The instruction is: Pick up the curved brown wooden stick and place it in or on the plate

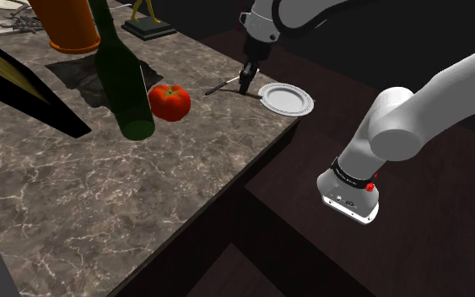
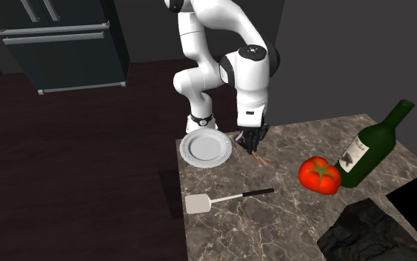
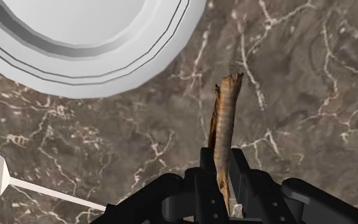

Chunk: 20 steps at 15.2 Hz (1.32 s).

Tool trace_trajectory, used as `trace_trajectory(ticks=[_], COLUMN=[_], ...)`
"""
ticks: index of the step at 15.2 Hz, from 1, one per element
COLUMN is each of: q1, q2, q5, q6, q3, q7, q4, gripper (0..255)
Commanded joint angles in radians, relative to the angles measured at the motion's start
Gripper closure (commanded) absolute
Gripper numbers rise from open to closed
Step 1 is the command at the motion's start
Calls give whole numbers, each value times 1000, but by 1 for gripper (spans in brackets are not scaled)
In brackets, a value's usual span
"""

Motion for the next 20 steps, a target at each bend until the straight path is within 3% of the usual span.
trace_trajectory(ticks=[1, 6, 20], q1=[-1, -3, -171], q2=[-14, -36, -383], q5=[-3, -8, -161], q6=[-33, -105, -266], q3=[-1, -2, -238], q7=[3, 10, -260], q4=[19, 69, -140], gripper=[255, 255, 255])
